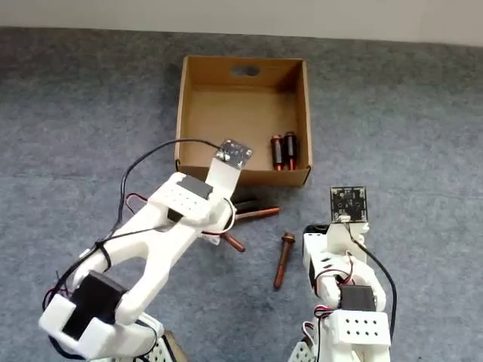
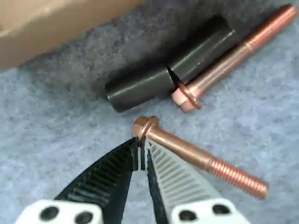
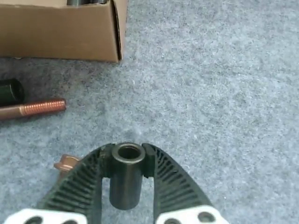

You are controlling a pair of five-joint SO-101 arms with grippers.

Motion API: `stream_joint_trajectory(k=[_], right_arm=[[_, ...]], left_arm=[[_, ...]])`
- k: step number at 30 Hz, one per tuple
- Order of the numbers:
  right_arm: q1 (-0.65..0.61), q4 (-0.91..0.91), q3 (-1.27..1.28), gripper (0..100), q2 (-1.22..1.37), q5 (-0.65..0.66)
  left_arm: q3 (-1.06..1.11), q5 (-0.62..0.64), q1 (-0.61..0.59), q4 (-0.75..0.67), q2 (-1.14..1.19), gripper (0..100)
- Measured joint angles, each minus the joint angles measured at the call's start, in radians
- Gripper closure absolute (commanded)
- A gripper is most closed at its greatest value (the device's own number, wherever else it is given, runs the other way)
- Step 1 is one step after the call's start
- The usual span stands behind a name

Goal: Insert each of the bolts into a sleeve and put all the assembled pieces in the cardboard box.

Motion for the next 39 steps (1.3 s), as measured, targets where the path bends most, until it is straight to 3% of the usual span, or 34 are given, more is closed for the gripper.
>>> stream_joint_trajectory(k=[3,11,17,23,29,34,39], right_arm=[[0.0,0.0,0.0,99.1,0.0,0.0],[0.0,0.0,0.0,99.1,0.0,0.0],[0.0,0.0,0.0,99.1,0.0,0.0],[0.0,0.0,0.0,99.1,0.0,0.0],[0.0,0.0,0.0,99.1,0.0,0.0],[0.0,0.0,0.0,99.1,0.0,0.0],[0.0,0.0,0.0,99.1,0.0,0.0]], left_arm=[[0.006,-0.003,-0.029,0.021,0.005,99],[0.009,-0.212,-0.163,0.031,0.008,99],[-0.064,-0.238,-0.236,0.114,0.008,99],[-0.184,-0.239,-0.153,0.328,0.008,93],[-0.166,-0.238,-0.057,0.371,-0.084,87],[-0.091,-0.1,-0.051,0.347,-0.23,87],[0.002,0.21,-0.049,0.238,-0.252,87]])
